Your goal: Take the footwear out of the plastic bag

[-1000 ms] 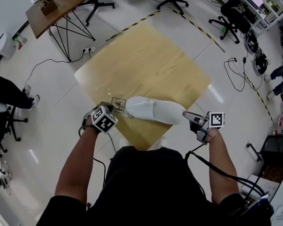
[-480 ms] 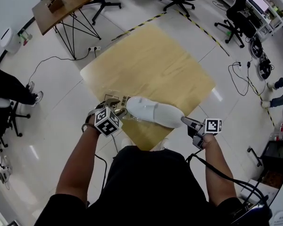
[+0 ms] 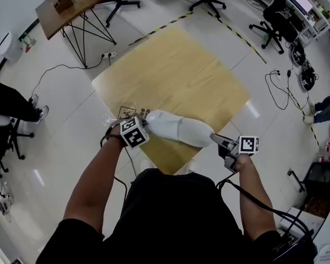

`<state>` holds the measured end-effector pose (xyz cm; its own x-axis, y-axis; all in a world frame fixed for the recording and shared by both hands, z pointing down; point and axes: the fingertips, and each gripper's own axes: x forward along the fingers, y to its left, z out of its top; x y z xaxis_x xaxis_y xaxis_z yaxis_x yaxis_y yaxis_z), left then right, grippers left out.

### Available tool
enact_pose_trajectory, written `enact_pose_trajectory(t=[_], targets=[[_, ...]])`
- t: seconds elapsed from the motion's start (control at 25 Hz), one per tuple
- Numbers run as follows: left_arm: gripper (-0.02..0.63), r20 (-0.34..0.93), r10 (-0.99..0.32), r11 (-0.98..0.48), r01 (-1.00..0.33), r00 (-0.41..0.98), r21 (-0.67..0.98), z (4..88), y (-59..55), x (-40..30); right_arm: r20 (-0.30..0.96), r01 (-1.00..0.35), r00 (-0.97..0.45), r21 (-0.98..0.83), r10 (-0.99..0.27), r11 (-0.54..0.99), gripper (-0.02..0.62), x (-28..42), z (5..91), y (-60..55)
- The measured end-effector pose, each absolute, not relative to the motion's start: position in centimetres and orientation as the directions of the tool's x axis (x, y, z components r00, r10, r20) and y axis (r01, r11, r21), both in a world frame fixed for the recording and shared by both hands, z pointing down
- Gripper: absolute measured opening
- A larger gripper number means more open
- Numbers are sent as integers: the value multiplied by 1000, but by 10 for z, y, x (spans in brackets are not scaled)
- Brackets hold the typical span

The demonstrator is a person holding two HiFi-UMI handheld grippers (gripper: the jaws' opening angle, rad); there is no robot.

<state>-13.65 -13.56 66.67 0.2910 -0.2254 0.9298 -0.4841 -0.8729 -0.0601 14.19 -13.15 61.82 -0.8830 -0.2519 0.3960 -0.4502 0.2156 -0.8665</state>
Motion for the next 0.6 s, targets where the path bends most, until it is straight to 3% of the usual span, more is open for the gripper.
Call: enact_pose_trajectory(t=[0.32,0.6], targets=[[14,950,-282,-836,-520,133,-176,676,-144,-183,393,-428,-895,-890,-211,159,45,176,617,-115],[9,923,-380,-643,-703,-54,-305,659,-182,-262,342,-372,-926,-900,-161,227,41,177,608,-108]])
